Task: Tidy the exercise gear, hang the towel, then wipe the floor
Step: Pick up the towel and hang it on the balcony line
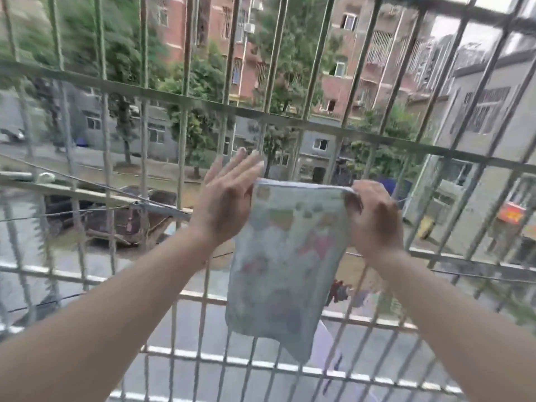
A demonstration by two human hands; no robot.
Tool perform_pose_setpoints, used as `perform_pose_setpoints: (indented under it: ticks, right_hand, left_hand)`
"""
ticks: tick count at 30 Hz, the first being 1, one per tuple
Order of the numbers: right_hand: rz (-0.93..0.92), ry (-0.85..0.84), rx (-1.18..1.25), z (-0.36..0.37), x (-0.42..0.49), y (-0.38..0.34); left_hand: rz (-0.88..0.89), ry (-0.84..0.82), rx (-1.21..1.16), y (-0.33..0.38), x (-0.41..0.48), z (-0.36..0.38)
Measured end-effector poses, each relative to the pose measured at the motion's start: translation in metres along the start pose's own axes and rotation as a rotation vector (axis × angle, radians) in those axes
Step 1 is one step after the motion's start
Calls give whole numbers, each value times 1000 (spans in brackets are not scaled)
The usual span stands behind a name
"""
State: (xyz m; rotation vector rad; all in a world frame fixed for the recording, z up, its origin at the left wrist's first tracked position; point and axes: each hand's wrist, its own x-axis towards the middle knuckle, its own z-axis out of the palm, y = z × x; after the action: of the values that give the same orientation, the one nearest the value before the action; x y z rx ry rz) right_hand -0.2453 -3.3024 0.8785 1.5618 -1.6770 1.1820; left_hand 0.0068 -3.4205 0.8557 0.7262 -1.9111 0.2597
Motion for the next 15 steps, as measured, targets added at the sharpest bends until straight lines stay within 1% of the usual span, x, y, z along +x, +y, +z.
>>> perform_pose_setpoints:
  ticks: [4, 8, 11, 15]
  right_hand:
    - [17, 20, -15, 9, 43, 6]
    - [17, 19, -10, 23, 71, 18]
    - [54, -24, 18, 40, 77, 27]
    - [167, -125, 80, 70, 68, 40]
  left_hand:
    - [61, 11, 33, -12, 49, 3]
    - [71, -1, 44, -31, 77, 22]
    - [35, -21, 44, -42, 79, 42]
    - [-56, -101, 46, -55, 60, 67]
